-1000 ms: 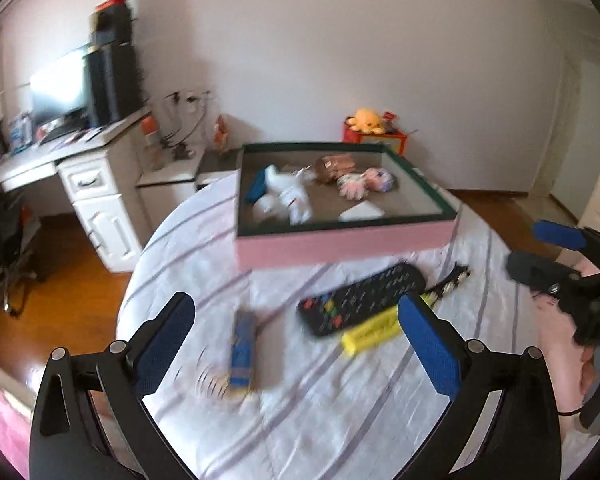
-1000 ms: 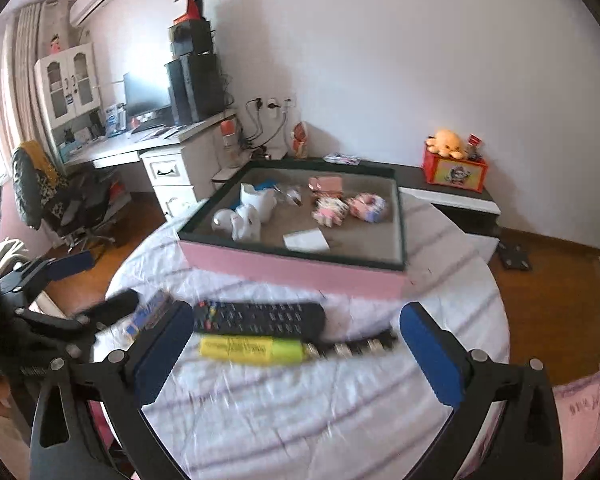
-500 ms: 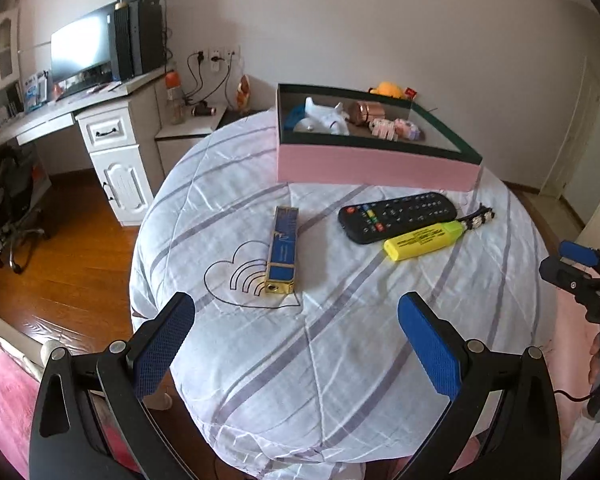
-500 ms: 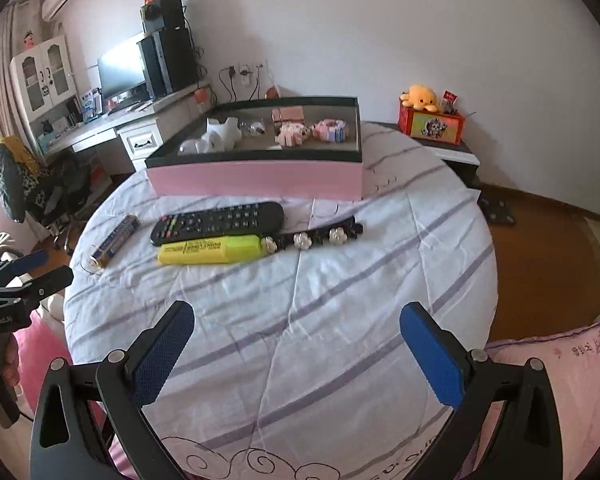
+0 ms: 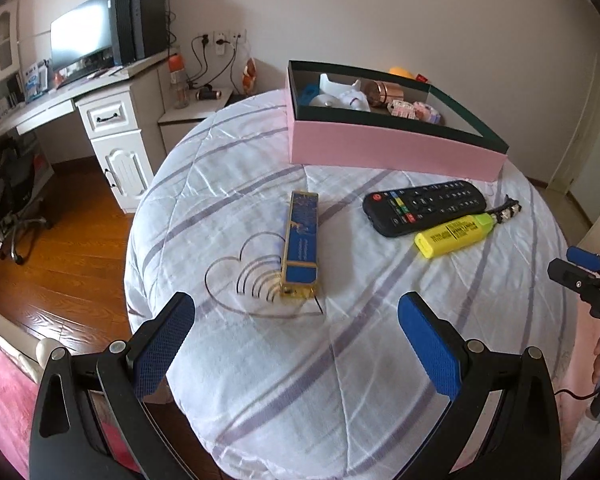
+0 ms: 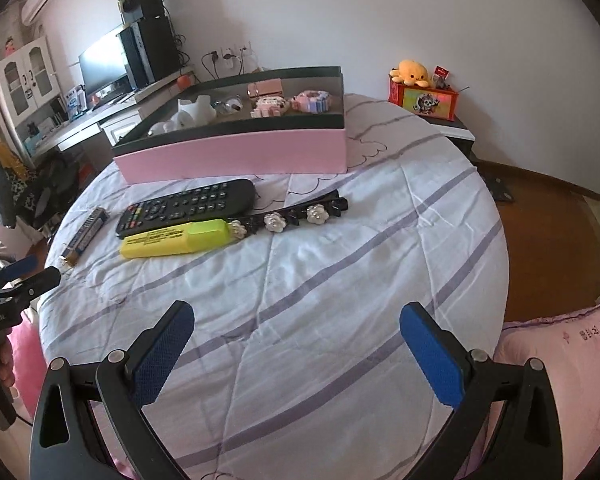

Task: Organize rigid objects
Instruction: 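Withdraw both open tools from the pink box back over the bed, then lower the left tool onto the blue-and-gold rectangular box and close on it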

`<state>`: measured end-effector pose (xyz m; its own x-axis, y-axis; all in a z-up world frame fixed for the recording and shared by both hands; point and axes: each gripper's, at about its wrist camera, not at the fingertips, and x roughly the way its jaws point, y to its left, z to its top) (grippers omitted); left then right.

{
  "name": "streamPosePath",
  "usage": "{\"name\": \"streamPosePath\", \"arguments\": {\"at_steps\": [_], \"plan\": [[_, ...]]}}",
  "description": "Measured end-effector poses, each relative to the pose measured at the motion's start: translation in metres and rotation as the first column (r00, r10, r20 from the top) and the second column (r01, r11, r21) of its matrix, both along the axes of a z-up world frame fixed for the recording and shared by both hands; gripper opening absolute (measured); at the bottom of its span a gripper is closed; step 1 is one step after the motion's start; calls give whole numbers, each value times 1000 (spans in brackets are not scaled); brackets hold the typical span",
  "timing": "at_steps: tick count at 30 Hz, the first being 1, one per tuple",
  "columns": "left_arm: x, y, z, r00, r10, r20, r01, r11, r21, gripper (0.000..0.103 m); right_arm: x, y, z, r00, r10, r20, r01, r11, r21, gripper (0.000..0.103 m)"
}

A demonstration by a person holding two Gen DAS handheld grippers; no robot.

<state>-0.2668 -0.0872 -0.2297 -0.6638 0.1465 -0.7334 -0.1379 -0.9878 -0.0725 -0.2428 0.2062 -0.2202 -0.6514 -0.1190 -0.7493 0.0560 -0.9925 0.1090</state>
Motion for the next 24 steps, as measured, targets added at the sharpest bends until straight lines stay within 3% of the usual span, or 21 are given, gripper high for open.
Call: {"name": "streamPosePath", "arguments": {"at_steps": [4, 7, 9, 13, 14, 15, 17, 19, 24], "plan": [[-11, 0, 1, 999, -2, -36, 2, 1000, -2, 102, -7, 2, -5, 1000, -7, 15, 7, 1000, -4, 103], [-26, 1, -4, 1000, -14, -22, 13, 1000, -14, 91, -12, 5, -9, 1000, -11, 26, 11, 1000, -9, 103], [-38, -1, -12, 1000, -8, 14, 8, 1000, 7, 72, -15, 6, -11, 999, -14, 33, 14, 1000, -6, 103], [-49, -1, -17, 1000, -17, 16, 16, 999, 44, 61, -20, 8, -14, 999, -20, 39, 21, 1000, -4, 103], [-50, 1, -17, 1000, -19, 9, 19, 1000, 25, 51, -21, 8, -14, 999, -24, 40, 24, 1000, -4, 103], [-51, 2, -16, 1000, -15, 3, 15, 1000, 17, 35, -23, 8, -14, 999, -27, 40, 27, 1000, -5, 103], [-53, -2, -17, 1000, 3, 7, -3, 998, 58, 21, -26, 8, -13, 999, -29, 40, 29, 1000, -7, 103], [-53, -5, -17, 1000, 8, 10, -9, 995, 97, 21, -28, 7, -14, 999, -29, 42, 30, 999, -12, 103], [-42, 1, -17, 1000, -17, -2, 17, 998, 57, 21, -36, 9, -14, 997, -58, 46, 60, 997, -49, 103]]}}
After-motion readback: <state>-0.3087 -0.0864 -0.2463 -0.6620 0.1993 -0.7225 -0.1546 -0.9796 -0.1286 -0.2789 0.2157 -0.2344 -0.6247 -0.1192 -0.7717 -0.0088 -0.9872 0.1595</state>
